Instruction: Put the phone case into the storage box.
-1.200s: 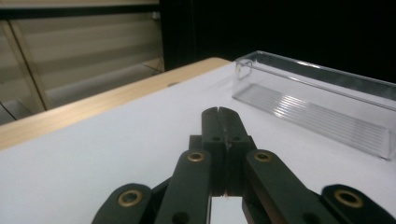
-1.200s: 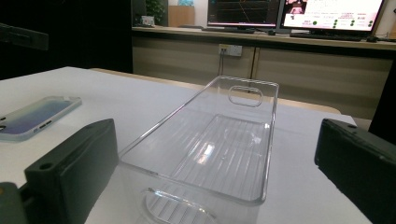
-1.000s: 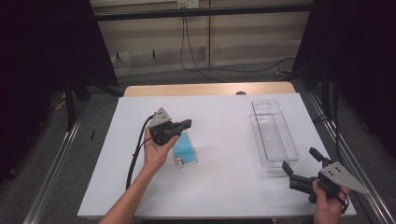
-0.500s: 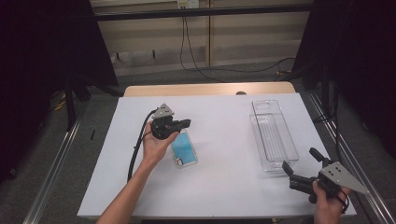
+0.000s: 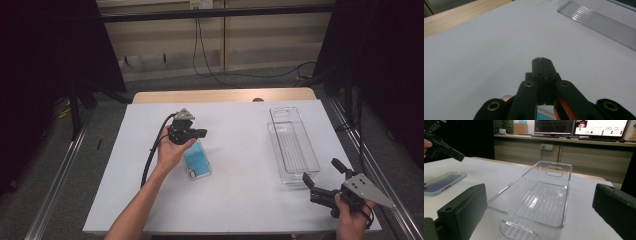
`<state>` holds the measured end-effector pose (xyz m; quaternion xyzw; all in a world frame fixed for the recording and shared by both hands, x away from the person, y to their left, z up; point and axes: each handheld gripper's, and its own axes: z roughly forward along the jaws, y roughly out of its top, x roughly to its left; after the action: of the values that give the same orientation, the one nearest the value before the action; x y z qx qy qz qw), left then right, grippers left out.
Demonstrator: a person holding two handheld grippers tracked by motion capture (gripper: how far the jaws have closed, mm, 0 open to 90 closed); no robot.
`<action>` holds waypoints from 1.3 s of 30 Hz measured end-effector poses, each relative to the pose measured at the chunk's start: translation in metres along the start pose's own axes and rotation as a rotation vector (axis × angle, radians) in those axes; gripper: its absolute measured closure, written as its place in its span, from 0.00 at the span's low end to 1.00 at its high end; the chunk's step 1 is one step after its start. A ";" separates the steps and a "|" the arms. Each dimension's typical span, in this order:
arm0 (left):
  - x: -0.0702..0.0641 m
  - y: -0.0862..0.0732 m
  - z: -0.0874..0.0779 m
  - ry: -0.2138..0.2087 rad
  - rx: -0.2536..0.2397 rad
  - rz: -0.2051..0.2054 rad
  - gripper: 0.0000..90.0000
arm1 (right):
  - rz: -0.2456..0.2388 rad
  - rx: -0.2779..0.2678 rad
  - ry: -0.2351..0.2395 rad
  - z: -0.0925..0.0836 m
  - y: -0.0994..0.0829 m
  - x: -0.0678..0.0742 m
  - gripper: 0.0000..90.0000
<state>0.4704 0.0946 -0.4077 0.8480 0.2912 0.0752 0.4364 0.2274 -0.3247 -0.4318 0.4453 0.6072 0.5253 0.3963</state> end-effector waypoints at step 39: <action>0.017 -0.009 0.050 0.041 0.213 0.017 1.00 | -0.002 -0.001 0.000 -0.001 0.000 -0.001 0.00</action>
<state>0.4995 0.0730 -0.4477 0.8904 0.2991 0.0649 0.3368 0.2265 -0.3260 -0.4321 0.4445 0.6073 0.5252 0.3972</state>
